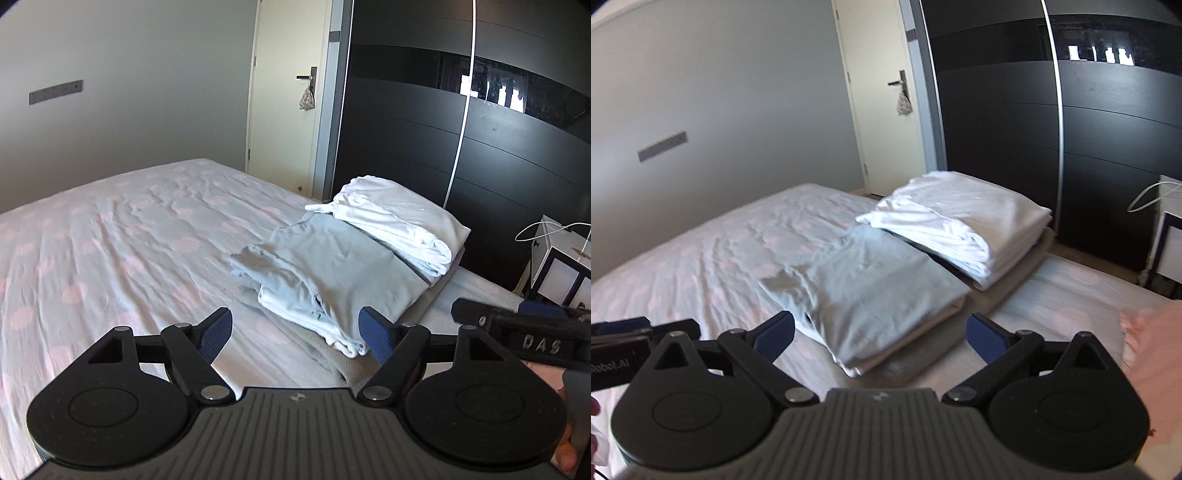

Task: Fold clothes

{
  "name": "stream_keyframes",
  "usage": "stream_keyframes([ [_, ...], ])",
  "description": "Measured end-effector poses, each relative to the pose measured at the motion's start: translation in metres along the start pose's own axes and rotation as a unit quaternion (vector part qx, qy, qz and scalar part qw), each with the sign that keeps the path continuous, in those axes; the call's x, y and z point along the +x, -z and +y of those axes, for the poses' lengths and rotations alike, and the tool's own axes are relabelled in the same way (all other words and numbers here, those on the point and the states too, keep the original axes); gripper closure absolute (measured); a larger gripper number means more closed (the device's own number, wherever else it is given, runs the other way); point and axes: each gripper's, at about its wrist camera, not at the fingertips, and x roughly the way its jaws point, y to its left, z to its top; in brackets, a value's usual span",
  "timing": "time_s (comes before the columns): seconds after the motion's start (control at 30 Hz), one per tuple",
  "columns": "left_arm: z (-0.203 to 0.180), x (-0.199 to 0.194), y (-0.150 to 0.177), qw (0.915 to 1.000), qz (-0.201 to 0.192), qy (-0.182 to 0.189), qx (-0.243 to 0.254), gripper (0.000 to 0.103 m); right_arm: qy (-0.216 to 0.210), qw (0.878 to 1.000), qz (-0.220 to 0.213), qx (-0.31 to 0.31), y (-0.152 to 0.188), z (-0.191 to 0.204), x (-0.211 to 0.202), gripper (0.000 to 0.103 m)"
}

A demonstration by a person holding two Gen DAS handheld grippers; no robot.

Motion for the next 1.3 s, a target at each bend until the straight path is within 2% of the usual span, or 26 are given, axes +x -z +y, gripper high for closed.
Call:
stream_keyframes([
  [0.27, 0.016, 0.0, 0.021, 0.9996, 0.011, -0.016, -0.021, 0.028, 0.016, 0.999, 0.03, 0.027, 0.025, 0.014, -0.005, 0.003],
  [0.43, 0.02, 0.003, 0.034, 0.9992, 0.028, -0.016, -0.022, 0.027, 0.018, 0.999, 0.03, 0.004, 0.036, 0.03, -0.008, 0.003],
  [0.63, 0.022, -0.004, 0.037, 0.9991, 0.023, -0.026, -0.023, 0.027, 0.01, 0.999, 0.035, -0.002, 0.044, 0.04, -0.01, 0.003],
  [1.0, 0.026, -0.011, 0.032, 0.9992, 0.01, -0.019, -0.035, 0.027, 0.027, 0.999, 0.004, -0.02, 0.043, 0.051, -0.023, 0.003],
  [1.3, 0.029, -0.009, 0.033, 0.9989, 0.014, -0.009, -0.044, 0.027, 0.037, 0.999, 0.005, 0.001, 0.048, 0.052, -0.027, 0.003],
])
